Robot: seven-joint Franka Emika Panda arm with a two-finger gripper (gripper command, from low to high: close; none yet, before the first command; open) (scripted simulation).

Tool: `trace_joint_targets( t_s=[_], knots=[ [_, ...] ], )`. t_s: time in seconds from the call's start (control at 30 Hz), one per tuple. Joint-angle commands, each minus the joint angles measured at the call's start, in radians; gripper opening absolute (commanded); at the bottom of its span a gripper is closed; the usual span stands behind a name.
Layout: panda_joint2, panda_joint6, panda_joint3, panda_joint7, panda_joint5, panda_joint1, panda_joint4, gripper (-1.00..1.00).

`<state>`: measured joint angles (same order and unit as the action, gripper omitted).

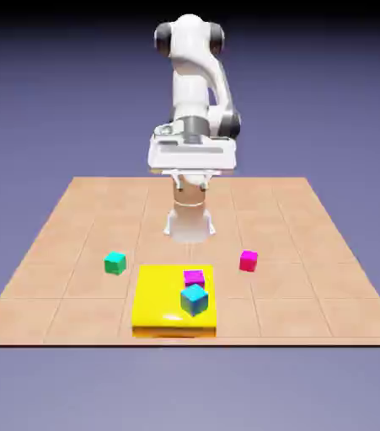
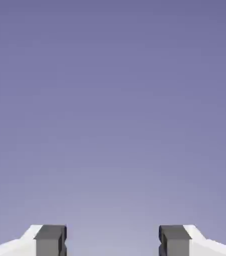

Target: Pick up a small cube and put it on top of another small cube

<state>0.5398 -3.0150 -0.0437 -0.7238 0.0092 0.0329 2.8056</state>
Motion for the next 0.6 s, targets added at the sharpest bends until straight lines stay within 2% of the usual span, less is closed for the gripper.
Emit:
trace_joint_targets(
  t_s=[0.0,0.57],
  knots=[
    [-0.025,0.018,-0.036,0.014,0.008,0.017,-0.004,0.00],
    [-0.450,0.328,-0.652,0.257,0.138,0.312,-0.066,0.00]
  ],
)
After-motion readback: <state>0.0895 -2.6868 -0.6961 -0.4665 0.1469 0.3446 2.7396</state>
